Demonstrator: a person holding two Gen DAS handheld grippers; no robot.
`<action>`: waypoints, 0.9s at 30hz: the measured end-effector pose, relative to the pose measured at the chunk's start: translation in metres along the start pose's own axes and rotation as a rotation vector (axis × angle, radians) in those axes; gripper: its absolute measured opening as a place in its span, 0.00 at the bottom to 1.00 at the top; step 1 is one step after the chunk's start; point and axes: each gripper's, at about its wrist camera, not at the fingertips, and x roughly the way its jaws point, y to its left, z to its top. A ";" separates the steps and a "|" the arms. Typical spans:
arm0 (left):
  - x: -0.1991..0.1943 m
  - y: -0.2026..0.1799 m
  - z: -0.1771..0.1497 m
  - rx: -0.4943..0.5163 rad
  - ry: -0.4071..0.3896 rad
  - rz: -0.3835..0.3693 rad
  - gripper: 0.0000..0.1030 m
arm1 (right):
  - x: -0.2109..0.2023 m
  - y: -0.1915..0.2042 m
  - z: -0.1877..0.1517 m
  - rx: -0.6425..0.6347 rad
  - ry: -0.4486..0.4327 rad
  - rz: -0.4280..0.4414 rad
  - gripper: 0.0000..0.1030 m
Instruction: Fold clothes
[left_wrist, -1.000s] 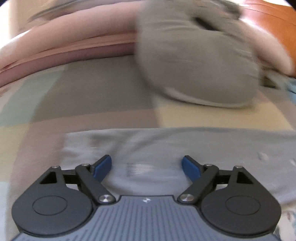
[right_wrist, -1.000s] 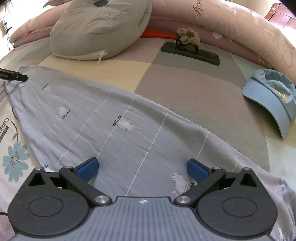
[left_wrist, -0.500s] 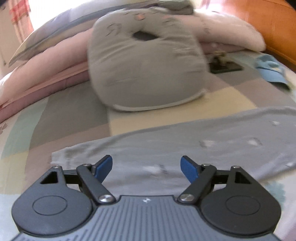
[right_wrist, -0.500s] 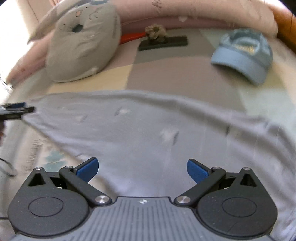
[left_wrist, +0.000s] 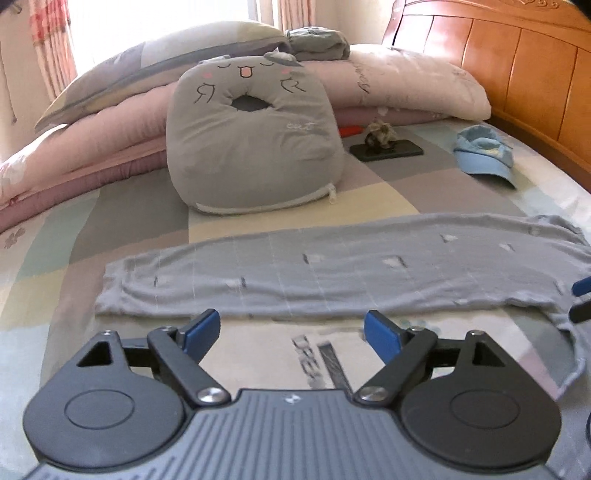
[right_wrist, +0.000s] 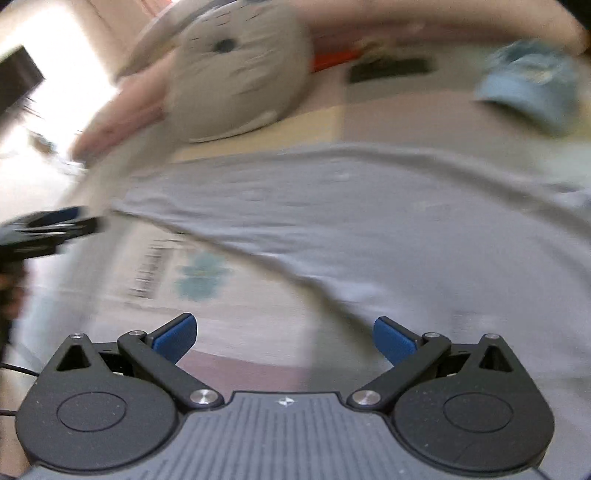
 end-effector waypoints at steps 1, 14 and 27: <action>-0.004 -0.005 -0.006 0.001 0.004 0.003 0.83 | 0.001 0.001 -0.004 -0.006 0.005 0.013 1.00; -0.061 -0.050 -0.075 -0.137 0.072 0.053 0.83 | 0.015 0.011 -0.051 -0.079 0.069 0.188 1.00; -0.103 -0.093 -0.095 -0.237 0.130 0.207 0.84 | -0.021 0.002 -0.045 -0.207 0.077 0.163 1.00</action>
